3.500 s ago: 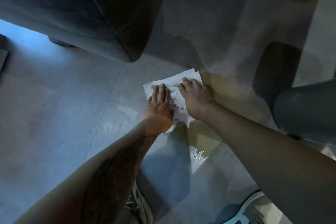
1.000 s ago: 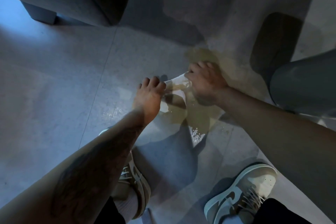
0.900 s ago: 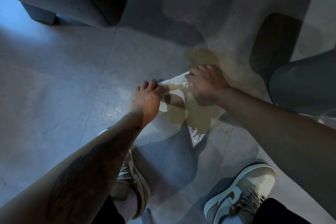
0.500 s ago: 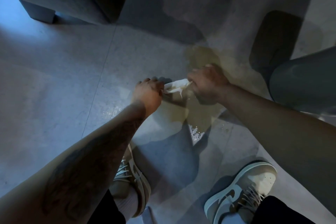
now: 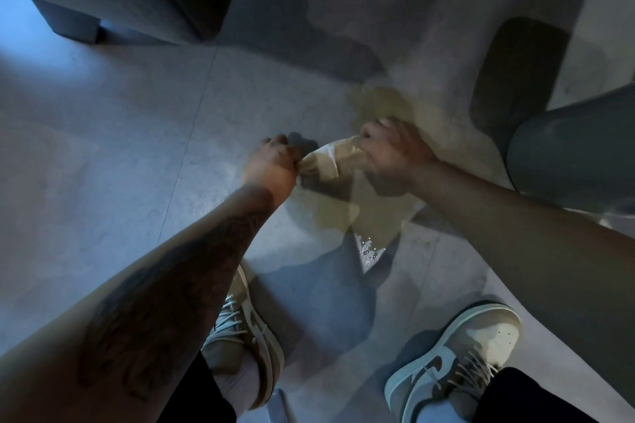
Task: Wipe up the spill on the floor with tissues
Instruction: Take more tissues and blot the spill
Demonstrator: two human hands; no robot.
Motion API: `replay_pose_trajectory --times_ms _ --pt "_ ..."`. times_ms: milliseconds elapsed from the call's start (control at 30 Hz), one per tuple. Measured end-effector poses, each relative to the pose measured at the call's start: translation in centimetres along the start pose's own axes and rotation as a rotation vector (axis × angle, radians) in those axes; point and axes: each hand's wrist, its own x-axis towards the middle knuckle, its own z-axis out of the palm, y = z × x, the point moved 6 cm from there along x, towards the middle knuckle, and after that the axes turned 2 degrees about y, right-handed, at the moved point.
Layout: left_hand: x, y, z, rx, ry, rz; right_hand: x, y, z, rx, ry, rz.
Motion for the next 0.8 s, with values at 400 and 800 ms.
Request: replay_pose_trajectory --times_ms 400,800 --pt "-2.4 1.1 1.5 -0.068 -0.033 -0.106 -1.4 -1.6 1.7 0.081 0.008 0.297" --pt "-5.6 4.4 4.4 -1.192 -0.126 -0.703 -2.6 -4.9 1.7 0.443 -0.015 0.566"
